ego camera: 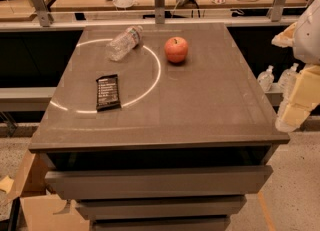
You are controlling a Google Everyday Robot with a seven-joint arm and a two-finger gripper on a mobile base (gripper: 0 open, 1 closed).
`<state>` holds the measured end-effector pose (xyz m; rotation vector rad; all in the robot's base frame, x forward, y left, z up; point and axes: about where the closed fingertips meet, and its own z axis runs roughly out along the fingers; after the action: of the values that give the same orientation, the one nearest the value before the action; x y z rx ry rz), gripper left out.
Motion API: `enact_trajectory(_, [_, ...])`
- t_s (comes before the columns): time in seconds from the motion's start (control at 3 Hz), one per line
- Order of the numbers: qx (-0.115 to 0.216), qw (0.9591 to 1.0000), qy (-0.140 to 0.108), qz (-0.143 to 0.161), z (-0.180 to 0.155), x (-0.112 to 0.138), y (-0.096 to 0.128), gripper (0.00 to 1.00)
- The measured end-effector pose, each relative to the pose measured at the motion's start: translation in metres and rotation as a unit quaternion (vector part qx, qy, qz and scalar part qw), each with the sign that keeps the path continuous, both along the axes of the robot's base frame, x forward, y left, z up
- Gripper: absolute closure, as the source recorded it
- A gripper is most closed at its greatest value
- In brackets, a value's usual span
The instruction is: Pick apple
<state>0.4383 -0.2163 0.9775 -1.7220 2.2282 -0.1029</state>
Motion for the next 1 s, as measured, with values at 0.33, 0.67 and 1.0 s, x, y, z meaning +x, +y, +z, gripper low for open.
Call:
enact_trajectory(0.33, [0.000,1.0000,0.000,0.000,0.000,0.000,0.000,0.00])
enact_trajectory(0.67, [0.040,0.9990,-0.016,-0.016,0.000,0.010,-0.001,0.00])
enact_trajectory(1.0, [0.121,0.9900,-0.058,-0.041,-0.004,0.041,-0.013,0.00])
